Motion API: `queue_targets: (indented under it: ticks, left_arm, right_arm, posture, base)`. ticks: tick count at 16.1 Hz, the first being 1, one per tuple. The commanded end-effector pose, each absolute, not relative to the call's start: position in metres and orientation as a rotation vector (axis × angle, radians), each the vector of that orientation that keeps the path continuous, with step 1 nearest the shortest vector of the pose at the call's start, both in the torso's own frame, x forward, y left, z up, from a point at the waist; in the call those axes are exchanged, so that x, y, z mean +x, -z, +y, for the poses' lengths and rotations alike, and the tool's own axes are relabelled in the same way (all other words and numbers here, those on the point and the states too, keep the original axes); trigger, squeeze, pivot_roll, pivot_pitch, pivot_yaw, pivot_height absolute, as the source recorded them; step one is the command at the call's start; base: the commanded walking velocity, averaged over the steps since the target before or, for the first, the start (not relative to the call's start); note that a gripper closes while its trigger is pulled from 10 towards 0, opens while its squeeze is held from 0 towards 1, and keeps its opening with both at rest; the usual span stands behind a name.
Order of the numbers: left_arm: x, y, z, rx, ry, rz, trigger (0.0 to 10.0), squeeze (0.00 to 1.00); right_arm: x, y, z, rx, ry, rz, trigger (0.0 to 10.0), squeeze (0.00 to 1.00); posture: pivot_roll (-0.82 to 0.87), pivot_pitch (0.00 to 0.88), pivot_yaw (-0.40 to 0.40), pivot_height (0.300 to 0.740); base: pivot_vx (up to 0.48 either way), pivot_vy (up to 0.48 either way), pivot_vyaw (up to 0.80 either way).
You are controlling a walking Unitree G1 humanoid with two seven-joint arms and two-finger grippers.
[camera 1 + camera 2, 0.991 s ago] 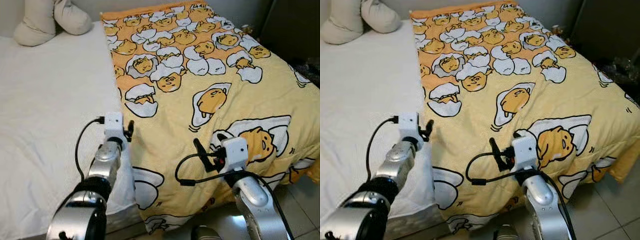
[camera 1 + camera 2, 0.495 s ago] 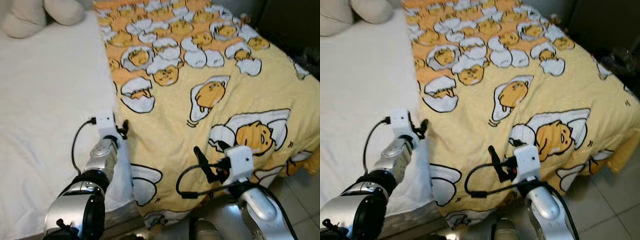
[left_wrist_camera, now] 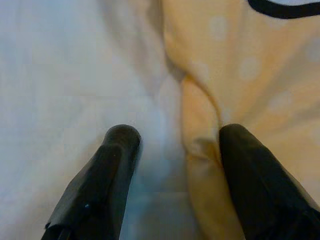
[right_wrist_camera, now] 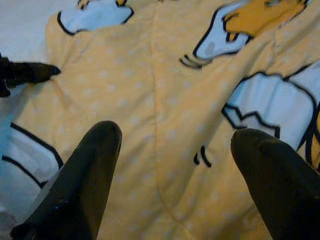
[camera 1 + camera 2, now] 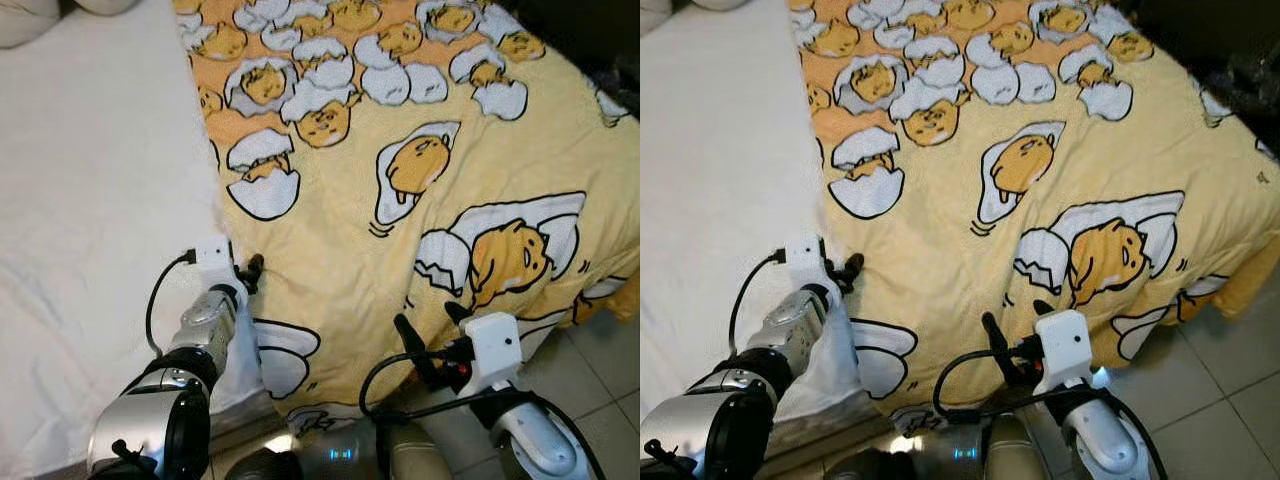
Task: Clean up the room
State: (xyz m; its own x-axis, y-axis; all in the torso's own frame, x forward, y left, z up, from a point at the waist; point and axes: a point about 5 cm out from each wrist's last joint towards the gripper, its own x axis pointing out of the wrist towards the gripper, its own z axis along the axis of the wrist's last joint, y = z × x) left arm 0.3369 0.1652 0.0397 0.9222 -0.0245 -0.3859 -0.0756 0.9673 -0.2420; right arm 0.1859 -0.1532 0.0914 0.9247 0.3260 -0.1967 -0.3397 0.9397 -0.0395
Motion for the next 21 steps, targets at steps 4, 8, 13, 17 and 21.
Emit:
queue_targets:
  ticks: [4, 8, 13, 17, 21]
  left_arm:
    - [0.325, -0.024, 0.169, -0.386, -0.052, 0.458, 0.0, 0.0]
    - [0.303, -0.004, 0.197, -0.292, -0.182, 0.544, 0.0, 0.0]
    - [0.277, 0.016, 0.213, -0.141, -0.195, 0.579, 0.0, 0.0]
    - [0.269, 0.017, 0.185, 0.043, -0.067, 0.503, 10.0, 0.0]
    - [0.264, -0.011, 0.177, 0.215, -0.064, 0.255, 10.0, 0.0]
  right_arm:
    - [0.183, -0.095, -0.152, -0.062, -0.34, 0.196, 10.0, 0.0]
    - [0.183, -0.092, -0.147, -0.05, -0.348, 0.207, 10.0, 0.0]
    - [0.186, -0.09, -0.144, -0.039, -0.353, 0.212, 10.0, 0.0]
    - [0.196, -0.088, -0.143, -0.046, -0.362, 0.198, 10.0, 0.0]
    - [0.218, -0.09, -0.144, -0.043, -0.343, 0.149, 10.0, 0.0]
  posture:
    - [-0.34, 0.251, 0.125, 0.74]
    - [-0.31, 0.25, 0.136, 0.74]
    - [-0.28, 0.237, 0.134, 0.74]
    - [-0.27, 0.199, 0.138, 0.74]
    - [-0.24, 0.115, 0.151, 0.74]
  base:
    - [0.0, 0.0, 0.0]
    - [0.0, 0.0, 0.0]
    - [0.0, 0.0, 0.0]
    - [0.0, 0.0, 0.0]
    - [0.0, 0.0, 0.0]
